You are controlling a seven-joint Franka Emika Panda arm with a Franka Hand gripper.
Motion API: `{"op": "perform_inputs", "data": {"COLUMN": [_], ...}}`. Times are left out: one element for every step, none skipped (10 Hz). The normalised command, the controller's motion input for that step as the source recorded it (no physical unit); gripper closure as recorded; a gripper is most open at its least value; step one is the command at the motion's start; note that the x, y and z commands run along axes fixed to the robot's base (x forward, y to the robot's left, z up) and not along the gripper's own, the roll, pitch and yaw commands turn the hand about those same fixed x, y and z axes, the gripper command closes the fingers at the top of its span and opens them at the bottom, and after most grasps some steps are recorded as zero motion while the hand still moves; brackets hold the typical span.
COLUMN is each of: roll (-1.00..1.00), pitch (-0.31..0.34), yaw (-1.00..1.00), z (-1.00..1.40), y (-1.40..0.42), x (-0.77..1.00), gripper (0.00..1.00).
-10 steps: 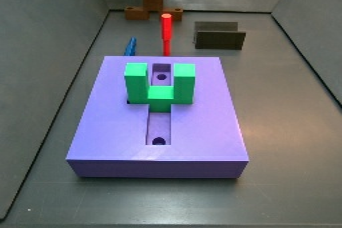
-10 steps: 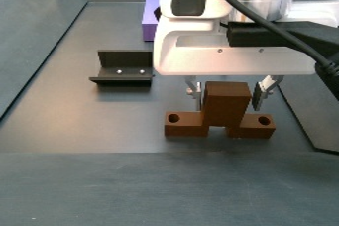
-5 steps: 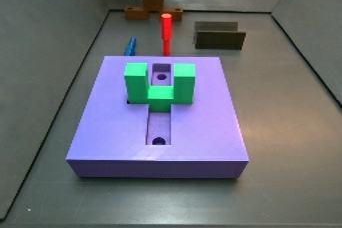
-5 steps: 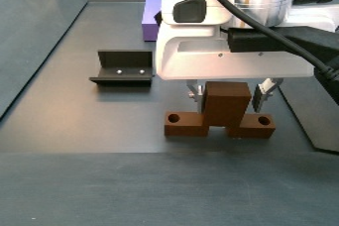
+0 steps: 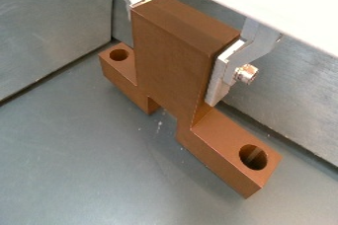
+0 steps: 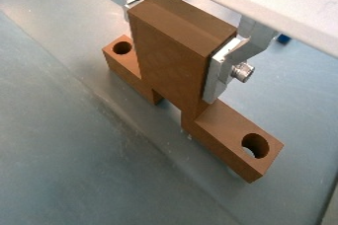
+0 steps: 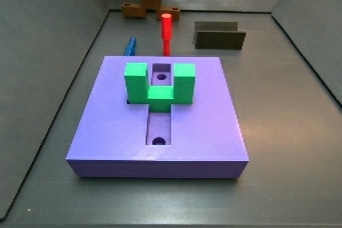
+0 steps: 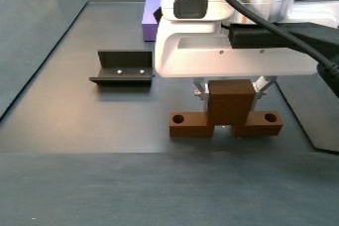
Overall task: Pick up the brown object. Move up. Move to above the board. Insert the brown object.
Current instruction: Pick up the brown object.
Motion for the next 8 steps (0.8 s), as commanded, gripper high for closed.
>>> {"op": "perform_inputs", "data": {"roll": [0.00, 0.00, 0.00, 0.00, 0.00, 0.00, 0.00, 0.00], "pitch": [0.000, 0.000, 0.000, 0.000, 0.000, 0.000, 0.000, 0.000], "yaw": [0.00, 0.00, 0.00, 0.00, 0.00, 0.00, 0.00, 0.00], "z": [0.00, 0.00, 0.00, 0.00, 0.00, 0.00, 0.00, 0.00], "y": [0.00, 0.00, 0.00, 0.00, 0.00, 0.00, 0.00, 0.00], "x": [0.00, 0.00, 0.00, 0.00, 0.00, 0.00, 0.00, 0.00], "gripper": [1.00, 1.00, 1.00, 1.00, 1.00, 1.00, 1.00, 1.00]}}
